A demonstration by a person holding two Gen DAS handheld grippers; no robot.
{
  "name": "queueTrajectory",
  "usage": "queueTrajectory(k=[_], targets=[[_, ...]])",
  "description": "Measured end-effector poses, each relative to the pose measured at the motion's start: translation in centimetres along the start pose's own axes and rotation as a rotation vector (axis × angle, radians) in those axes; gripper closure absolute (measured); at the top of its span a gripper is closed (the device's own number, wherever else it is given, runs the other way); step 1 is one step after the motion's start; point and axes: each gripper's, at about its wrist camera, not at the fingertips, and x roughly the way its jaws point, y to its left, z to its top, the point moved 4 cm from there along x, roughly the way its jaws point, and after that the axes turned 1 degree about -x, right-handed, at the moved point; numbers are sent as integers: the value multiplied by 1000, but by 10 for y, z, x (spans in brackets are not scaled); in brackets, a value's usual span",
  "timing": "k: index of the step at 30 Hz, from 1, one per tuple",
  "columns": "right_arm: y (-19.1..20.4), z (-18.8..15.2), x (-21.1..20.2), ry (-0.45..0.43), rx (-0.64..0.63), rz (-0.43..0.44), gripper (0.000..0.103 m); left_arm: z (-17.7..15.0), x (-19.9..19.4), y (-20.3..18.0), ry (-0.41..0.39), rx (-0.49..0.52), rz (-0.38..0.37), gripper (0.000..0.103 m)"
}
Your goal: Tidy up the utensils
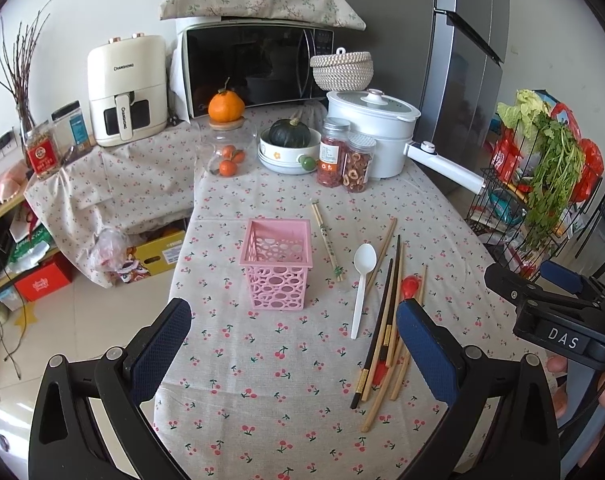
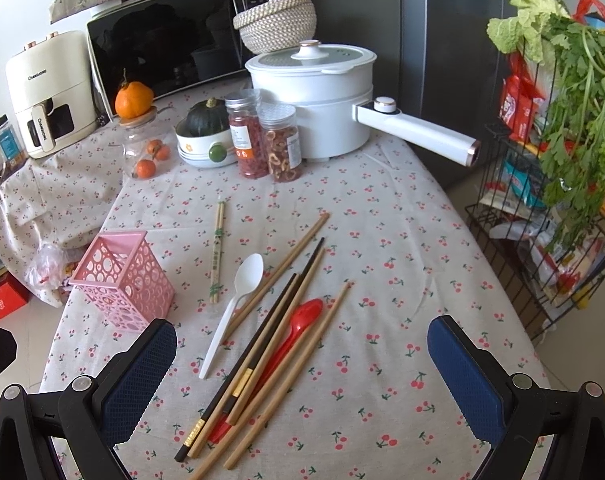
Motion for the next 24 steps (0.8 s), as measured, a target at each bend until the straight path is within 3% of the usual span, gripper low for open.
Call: queueTrajectory(k=[14, 24], targets=[[-5, -2, 5, 43, 24, 23, 0, 2, 7, 0, 19, 5, 0, 0], [-30, 8, 20, 113, 61, -16, 0, 11, 41, -34, 125, 97, -84, 0]])
